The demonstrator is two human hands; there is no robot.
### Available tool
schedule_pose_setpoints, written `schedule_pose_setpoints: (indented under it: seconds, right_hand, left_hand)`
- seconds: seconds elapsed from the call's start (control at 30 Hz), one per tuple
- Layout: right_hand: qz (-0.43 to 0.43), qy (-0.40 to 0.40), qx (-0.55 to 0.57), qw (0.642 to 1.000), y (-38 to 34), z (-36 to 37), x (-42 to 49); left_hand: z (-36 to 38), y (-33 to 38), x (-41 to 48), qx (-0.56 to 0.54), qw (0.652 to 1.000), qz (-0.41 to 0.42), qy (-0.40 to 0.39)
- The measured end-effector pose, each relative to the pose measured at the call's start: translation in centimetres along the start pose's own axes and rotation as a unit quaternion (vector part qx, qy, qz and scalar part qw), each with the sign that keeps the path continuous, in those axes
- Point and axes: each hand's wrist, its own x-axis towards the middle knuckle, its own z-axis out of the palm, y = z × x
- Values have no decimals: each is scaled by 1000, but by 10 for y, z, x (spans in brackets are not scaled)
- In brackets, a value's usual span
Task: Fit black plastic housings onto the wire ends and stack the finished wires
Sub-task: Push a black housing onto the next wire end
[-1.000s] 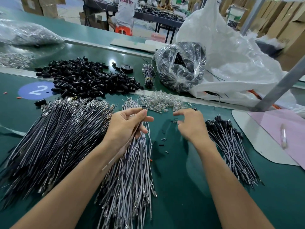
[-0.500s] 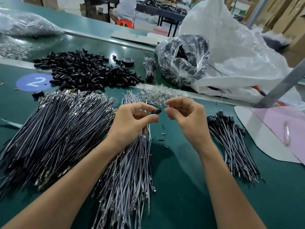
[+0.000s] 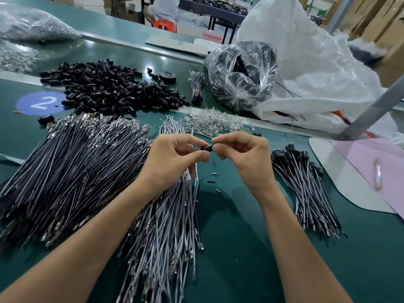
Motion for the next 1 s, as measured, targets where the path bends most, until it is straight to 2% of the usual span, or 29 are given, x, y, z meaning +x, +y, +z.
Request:
schedule_pose_setpoints:
  seconds: [0.2, 0.53, 0.9, 1.0]
  right_hand:
    - [52, -30, 40, 997, 4, -4, 0]
    - [58, -37, 75, 995, 11, 1, -3]
    - [78, -98, 112, 986, 11, -5, -5]
    - [74, -87, 128, 985, 12, -3, -5]
  left_hand:
    - [1, 0, -1, -39, 999, 4, 10]
    - [-1, 2, -3, -67, 997, 5, -26]
    - [-2, 7, -7, -79, 995, -7, -55]
    - [-1, 9, -6, -90, 995, -9, -51]
